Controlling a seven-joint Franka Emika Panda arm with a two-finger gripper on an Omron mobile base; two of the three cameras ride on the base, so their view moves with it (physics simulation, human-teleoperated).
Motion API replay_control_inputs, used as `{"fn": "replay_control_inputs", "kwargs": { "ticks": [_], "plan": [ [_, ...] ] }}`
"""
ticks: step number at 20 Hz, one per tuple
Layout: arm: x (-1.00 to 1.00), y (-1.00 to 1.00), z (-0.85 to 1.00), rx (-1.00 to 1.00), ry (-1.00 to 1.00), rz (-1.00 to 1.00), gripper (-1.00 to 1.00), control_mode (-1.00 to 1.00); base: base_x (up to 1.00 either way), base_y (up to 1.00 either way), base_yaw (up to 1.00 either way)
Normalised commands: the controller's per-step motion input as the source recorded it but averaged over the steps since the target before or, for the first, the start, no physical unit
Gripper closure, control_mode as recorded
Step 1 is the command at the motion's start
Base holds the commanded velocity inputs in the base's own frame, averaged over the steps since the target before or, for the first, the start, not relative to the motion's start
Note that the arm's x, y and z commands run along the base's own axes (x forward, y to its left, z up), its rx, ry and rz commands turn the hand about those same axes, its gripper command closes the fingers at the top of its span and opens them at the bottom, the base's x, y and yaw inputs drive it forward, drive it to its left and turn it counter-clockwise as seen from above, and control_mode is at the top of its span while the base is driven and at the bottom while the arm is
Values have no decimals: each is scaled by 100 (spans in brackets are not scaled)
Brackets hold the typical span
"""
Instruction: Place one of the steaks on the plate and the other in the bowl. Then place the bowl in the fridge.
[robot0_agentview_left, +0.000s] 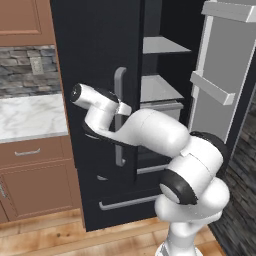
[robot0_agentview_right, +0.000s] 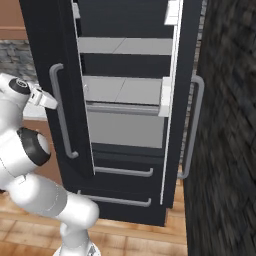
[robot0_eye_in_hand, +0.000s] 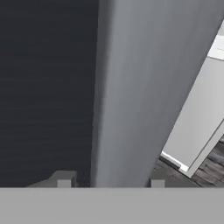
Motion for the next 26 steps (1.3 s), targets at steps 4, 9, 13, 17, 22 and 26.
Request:
{"fn": "replay_control_inputs", "kwargs": {
  "ticks": [4, 9, 13, 17, 22, 26],
  "plan": [
    [0, 26, -14, 0, -2, 1, -100, -100, 0, 0, 0],
    [10, 20, -21, 4, -9, 7, -100, -100, 0, 0, 0],
    [11, 15, -16, 11, -9, 8, -100, -100, 0, 0, 0],
    [56, 0, -36, 10, -4, 25, -100, -100, 0, 0, 0],
    [-22, 14, -20, 1, 0, 38, -100, -100, 0, 0, 0],
    [0, -18, -13, 0, -4, 41, -100, -100, 0, 0, 0]
  ]
}}
